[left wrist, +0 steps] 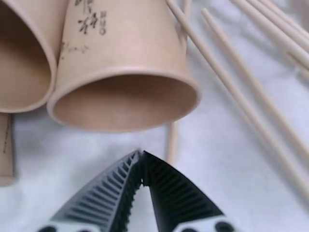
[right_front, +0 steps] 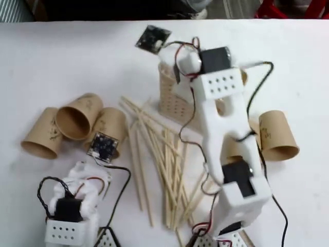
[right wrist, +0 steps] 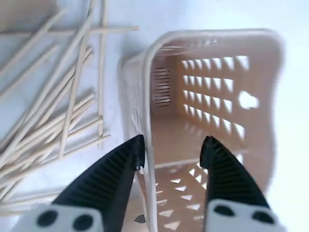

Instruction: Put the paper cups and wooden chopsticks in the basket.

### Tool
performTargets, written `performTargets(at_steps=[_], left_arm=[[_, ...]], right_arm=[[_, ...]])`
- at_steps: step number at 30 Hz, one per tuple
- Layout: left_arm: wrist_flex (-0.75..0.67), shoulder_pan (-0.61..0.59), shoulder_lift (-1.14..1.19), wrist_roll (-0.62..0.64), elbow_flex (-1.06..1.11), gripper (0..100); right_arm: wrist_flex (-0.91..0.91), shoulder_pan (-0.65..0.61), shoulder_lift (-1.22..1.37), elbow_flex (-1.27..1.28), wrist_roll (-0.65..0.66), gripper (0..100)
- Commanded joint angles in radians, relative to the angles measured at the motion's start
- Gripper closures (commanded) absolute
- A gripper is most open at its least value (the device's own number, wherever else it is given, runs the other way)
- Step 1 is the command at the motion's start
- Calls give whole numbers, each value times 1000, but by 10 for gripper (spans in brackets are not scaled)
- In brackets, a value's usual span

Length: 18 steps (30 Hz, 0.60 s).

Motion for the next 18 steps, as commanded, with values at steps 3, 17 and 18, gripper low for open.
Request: performTargets(at_steps=[3, 17, 18], left_arm=[[6, -4, 4, 3, -5, 976], [6, -4, 4, 3, -5, 976], [6, -4, 4, 3, -5, 976]], right_arm=[[8, 25, -219, 5, -84, 797], [8, 266, -737, 620, 106, 795], [8, 286, -766, 664, 129, 795]])
